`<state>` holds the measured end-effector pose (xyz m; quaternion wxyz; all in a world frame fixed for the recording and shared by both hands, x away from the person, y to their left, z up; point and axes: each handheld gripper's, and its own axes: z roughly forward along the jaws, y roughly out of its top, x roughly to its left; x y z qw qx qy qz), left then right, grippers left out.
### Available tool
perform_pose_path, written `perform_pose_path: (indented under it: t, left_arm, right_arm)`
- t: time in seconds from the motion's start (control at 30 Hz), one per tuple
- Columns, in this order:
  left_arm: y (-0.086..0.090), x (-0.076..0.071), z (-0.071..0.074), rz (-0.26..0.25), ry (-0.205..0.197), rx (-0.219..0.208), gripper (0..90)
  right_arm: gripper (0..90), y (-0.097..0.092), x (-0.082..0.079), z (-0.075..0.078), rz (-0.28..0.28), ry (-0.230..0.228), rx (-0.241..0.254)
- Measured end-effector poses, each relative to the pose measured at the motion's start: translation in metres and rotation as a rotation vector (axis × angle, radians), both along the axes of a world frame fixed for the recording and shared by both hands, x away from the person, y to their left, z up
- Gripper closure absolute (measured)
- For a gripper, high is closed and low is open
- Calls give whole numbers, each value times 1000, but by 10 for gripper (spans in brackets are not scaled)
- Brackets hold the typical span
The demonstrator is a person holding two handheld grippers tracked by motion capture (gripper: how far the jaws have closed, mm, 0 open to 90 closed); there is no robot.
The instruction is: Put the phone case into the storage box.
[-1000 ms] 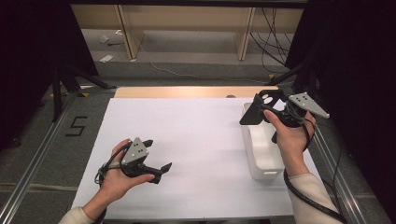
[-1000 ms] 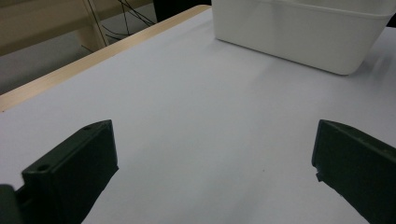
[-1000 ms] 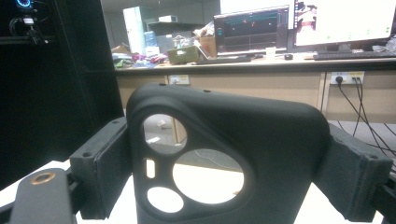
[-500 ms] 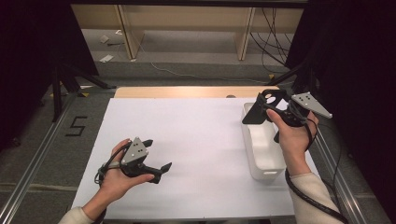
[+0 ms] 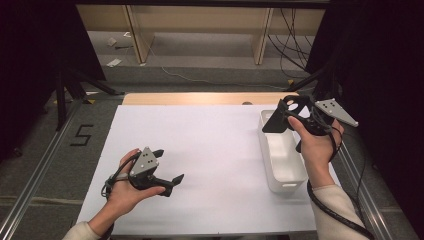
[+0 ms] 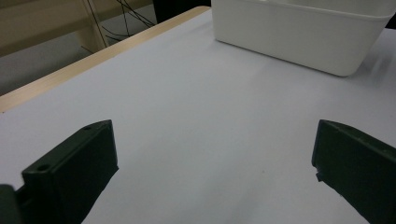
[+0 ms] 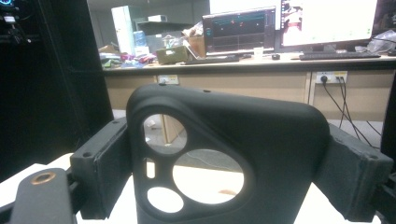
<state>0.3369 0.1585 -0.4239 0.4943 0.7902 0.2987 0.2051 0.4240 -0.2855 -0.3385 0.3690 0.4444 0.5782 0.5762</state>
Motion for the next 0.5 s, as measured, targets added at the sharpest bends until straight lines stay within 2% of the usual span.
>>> perform_pose_path:
  t: [0.5]
  left_arm:
    - [0,0,0,0,2,-2,0]
  right_arm:
    - [151,-2,2,-3,-15,5,-14]
